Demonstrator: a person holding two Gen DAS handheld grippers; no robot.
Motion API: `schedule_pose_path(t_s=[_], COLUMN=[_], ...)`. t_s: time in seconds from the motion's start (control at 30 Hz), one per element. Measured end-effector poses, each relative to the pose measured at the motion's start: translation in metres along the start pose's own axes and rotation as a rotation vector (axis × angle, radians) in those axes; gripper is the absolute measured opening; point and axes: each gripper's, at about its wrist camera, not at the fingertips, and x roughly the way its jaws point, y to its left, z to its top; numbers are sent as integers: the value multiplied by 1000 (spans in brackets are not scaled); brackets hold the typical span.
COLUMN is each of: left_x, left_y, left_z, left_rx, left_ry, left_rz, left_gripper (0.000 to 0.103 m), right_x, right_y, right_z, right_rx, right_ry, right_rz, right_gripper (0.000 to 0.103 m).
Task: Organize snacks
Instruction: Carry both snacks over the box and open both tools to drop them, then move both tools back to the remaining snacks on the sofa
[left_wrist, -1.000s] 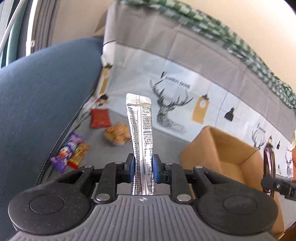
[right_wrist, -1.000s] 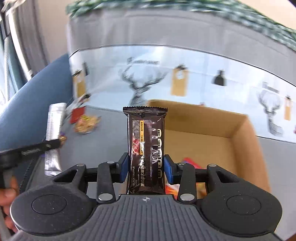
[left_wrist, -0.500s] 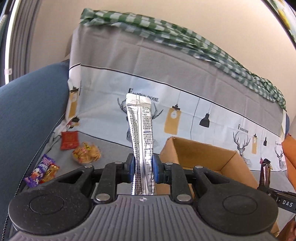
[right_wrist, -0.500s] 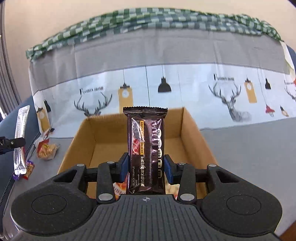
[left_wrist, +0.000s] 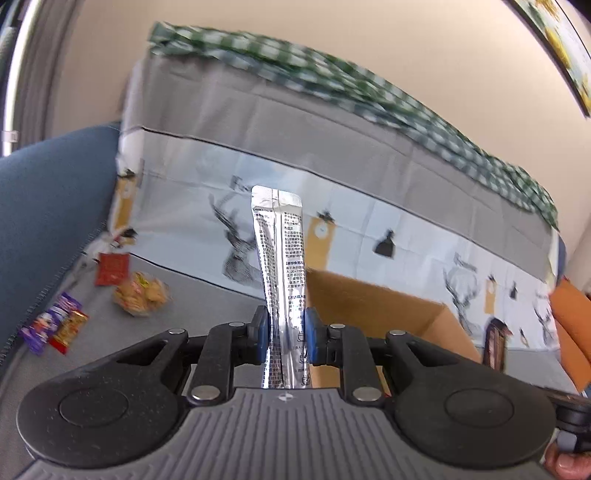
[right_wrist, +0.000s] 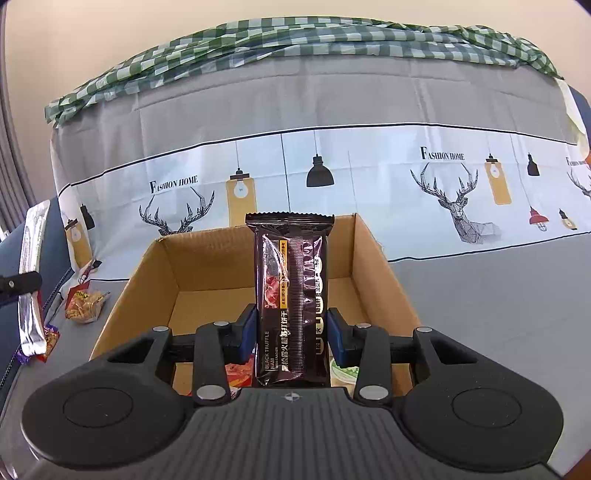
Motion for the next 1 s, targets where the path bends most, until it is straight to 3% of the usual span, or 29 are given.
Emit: schedule_pose_path(t_s=[0.23, 0.27, 0.3, 0.47, 0.57, 0.63, 0.67, 0.7, 0.77, 0.8, 1.0], left_x=[6, 7, 8, 9, 7, 5, 4, 4, 1, 0, 8], left_y=[-23, -25, -28, -38, -45, -52, -55, -59, -65, -68, -61], left_z=[-5, -6, -6, -8, -9, -12, -13, -14, -17, -19, -18], left_rx=[73, 74, 78, 89, 94, 97, 96, 102, 124, 133, 99], left_ry=[-16, -16, -18, -41, -42, -42, -37, -26, -39, -47, -14], left_rz=[-71, -79, -88, -144, -220, -287, -331, -375, -405, -407, -368], left_gripper=[22, 22, 22, 22, 23, 23, 25, 29, 52, 53, 53], right_x=[-4, -5, -6, -3, -2, 0, 1, 1, -1, -1, 0], right_y=[-3, -5, -6, -11, -12, -11, -9, -8, -5, -5, -5], right_z=[-1, -2, -2, -4, -4, -4, -4, -4, -4, -4, -5], right_rx=[-12, -14, -14, -9, -7, -11, -15, -20, -27, -28, -31], right_ry=[-11, -13, -16, -5, -7, -1, -4, -9, -23, -30, -34], right_rz=[-20, -21, -24, -40, -47, -55, -57, -62, -72, -77, -95], right_gripper=[39, 26, 24, 21, 22, 31, 41, 49, 59, 66, 71])
